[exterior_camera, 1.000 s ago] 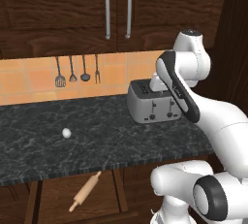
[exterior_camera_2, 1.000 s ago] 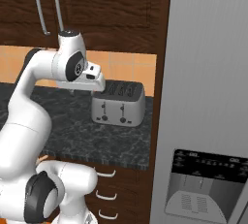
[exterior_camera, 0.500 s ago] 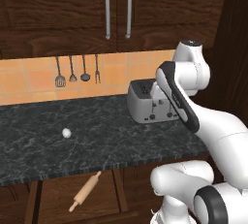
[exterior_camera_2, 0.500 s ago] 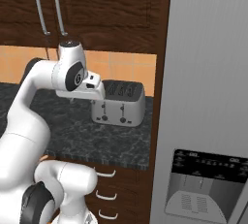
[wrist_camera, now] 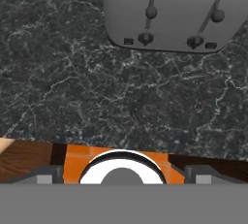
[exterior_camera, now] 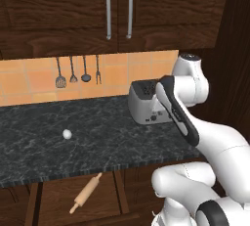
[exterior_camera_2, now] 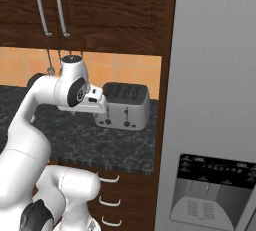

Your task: Pick the rolling pin from the drawer and place it on the counter.

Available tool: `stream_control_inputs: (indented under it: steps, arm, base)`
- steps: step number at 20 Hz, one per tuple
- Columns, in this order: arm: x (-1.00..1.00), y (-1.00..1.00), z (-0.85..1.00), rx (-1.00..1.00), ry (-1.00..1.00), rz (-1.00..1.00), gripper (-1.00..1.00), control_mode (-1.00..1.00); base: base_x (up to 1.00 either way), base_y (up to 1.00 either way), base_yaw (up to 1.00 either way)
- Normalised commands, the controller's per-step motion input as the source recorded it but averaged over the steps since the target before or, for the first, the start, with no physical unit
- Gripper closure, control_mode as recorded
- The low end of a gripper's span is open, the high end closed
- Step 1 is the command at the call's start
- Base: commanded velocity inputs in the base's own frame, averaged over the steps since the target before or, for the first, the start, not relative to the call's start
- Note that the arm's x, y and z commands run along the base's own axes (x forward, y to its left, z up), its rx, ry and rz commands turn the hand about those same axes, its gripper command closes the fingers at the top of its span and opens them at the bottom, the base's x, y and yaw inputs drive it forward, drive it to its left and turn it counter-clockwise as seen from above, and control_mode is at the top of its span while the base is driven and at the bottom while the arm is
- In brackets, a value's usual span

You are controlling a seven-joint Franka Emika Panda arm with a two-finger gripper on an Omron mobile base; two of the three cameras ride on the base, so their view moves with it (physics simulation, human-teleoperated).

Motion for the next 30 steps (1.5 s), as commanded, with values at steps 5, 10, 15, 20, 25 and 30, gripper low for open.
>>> stream_control_inputs:
  steps: [5,10,15,20,25,30]
  arm:
    - [-0.03,0.30,-0.31,0.00,0.00,0.09,-1.00,-1.00]
    - [-0.01,0.51,-0.30,-0.04,0.00,0.05,-1.00,-1.00]
    - [-0.08,0.75,-0.29,-0.10,0.00,0.03,-1.00,-1.00]
    - [-0.16,0.80,-0.24,-0.07,0.01,0.00,-1.00,-1.00]
    - [-0.23,0.35,-0.10,0.16,0.26,-0.02,-1.00,-1.00]
    - [-0.34,0.41,-0.06,0.13,0.31,-0.07,-1.00,-1.00]
  base:
    - [0.00,0.00,0.00]
    - [0.00,0.00,0.00]
    - [0.00,0.00,0.00]
    - [0.00,0.00,0.00]
    - [0.00,0.00,0.00]
    - [0.00,0.00,0.00]
